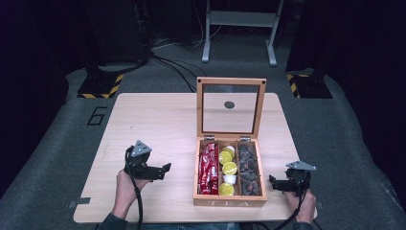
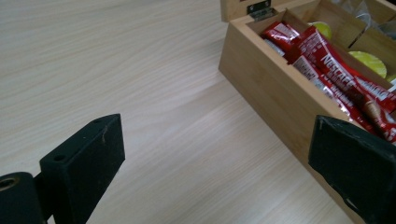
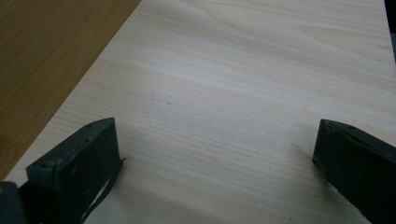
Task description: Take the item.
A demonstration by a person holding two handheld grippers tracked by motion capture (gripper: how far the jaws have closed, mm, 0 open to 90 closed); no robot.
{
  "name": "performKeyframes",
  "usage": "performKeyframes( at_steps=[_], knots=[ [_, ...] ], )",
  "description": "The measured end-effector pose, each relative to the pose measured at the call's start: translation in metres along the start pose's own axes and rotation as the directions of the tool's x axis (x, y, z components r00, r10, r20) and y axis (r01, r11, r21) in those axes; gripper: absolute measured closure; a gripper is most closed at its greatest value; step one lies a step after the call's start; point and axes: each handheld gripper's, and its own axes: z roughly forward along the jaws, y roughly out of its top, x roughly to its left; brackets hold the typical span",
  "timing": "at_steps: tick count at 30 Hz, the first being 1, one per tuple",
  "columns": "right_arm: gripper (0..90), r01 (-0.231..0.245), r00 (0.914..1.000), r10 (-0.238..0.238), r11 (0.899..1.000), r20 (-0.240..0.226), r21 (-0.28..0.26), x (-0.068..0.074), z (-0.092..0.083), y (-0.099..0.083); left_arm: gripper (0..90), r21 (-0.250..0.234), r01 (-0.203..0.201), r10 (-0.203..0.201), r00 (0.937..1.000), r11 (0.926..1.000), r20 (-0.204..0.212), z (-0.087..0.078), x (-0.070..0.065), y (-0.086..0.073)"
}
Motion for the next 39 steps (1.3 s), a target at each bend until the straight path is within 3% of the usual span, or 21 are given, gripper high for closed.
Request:
performKeyframes(
  at_steps=[2, 5, 14, 19, 27, 34, 35, 39],
  knots=[
    [0.0, -0.003, 1.0, 0.003, 1.0, 0.0, 0.001, 0.0, 0.0, 0.0, 3.5, -0.01, 0.009, -0.009, 0.9999, 0.9999, 0.009, 0.002, -0.005, 0.005],
    [0.0, -0.002, 1.0, 0.002, 1.0, 0.002, 0.001, 0.0, 0.0, 0.0, 2.6, 0.003, -0.016, 0.016, 0.9996, 0.9999, 0.022, 0.011, -0.013, 0.012],
    [0.0, -0.004, 1.0, 0.004, 1.0, 0.0, 0.001, 0.0, 0.0, 0.0, 2.4, -0.006, -0.035, 0.035, 0.9978, 0.9994, 0.057, 0.023, -0.031, 0.023],
    [0.0, -0.004, 1.0, 0.004, 1.0, 0.0, 0.001, 0.0, 0.0, 0.0, 2.5, 0.009, -0.081, 0.08, 0.9925, 0.9967, 0.093, 0.037, -0.051, 0.033],
    [0.0, -0.003, 1.0, 0.003, 1.0, 0.0, 0.001, 0.0, 0.0, 0.0, 3.9, 0.026, -0.129, 0.124, 0.9839, 0.9913, 0.128, 0.051, -0.071, 0.04],
    [0.0, 0.0, 1.0, 0.0, 1.0, 0.0, 0.0, 0.0, 0.0, 0.0, 16.9, 0.036, -0.163, 0.154, 0.9722, 0.986, 0.176, 0.066, -0.089, 0.042],
    [0.0, -0.003, 1.0, 0.003, 1.0, 0.0, 0.0, 0.0, 0.0, 0.0, 24.0, 0.034, -0.164, 0.155, 0.9701, 0.9859, 0.187, 0.067, -0.091, 0.042],
    [0.0, 0.0, 1.0, 0.0, 1.0, 0.0, 0.0, 0.0, 0.0, 0.0, 31.7, 0.049, -0.179, 0.166, 0.9656, 0.9826, 0.201, 0.073, -0.098, 0.043]
  ],
)
